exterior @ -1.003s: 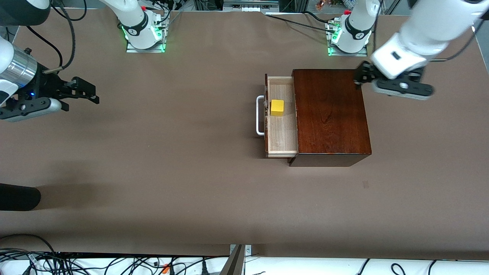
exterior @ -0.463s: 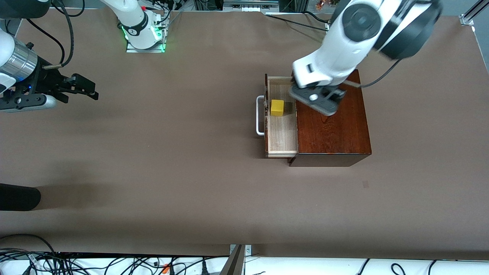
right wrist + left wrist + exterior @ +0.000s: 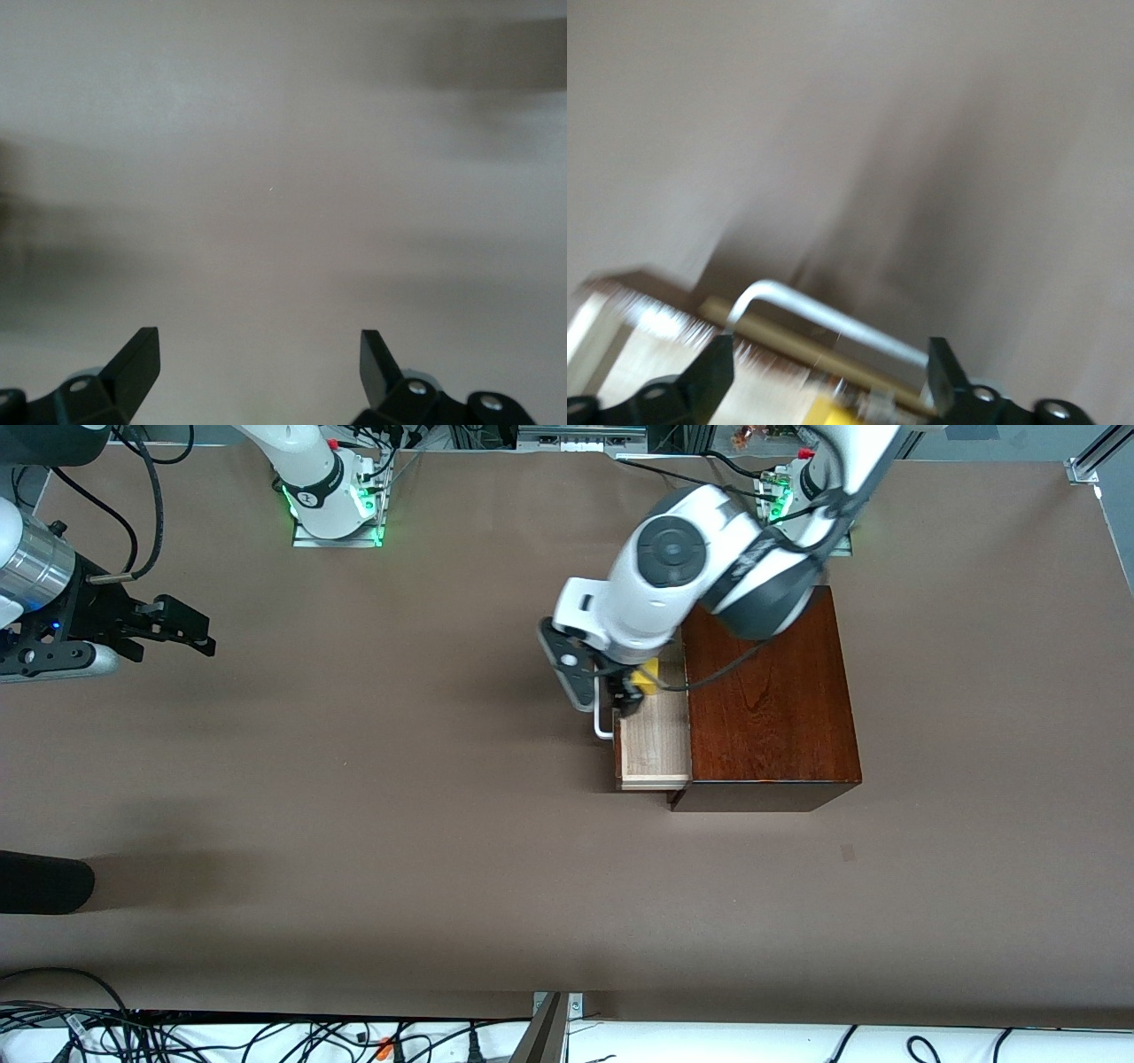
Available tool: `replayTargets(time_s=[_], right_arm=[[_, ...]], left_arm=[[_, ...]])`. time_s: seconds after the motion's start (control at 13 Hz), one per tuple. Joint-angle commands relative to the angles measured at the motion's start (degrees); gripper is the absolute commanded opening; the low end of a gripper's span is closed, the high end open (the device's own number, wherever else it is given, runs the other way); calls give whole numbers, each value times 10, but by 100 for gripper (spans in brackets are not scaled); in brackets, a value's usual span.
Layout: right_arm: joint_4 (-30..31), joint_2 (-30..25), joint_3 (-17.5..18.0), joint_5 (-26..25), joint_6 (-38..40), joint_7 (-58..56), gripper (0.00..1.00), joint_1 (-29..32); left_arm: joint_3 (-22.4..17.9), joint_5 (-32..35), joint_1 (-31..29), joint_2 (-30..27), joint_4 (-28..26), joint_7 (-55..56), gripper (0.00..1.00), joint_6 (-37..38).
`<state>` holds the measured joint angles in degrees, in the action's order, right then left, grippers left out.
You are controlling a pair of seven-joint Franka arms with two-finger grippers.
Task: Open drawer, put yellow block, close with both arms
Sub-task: 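Move the left gripper to the drawer front beside the handle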
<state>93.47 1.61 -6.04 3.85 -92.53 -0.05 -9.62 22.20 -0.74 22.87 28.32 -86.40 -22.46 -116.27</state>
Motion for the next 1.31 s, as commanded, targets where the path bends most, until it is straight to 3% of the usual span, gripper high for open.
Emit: replayTargets(time_s=[0.0,0.39,0.85,1.23], right_arm=[[-13,1,5,-8,24,11,100,11],[-19,9,7,-25,24,12,100,9],[-19,12,5,-32,23,12,100,13],[-20,19,-8,-32,21,12,100,15]], left_arm=[[-5,-5,20,32,24,-79,0,-11],[-5,14,21,79,21,-312,0,-11],[-6,50,39,93,15,-314,0,-16],[-21,65,32,92,14,-306,0,37]])
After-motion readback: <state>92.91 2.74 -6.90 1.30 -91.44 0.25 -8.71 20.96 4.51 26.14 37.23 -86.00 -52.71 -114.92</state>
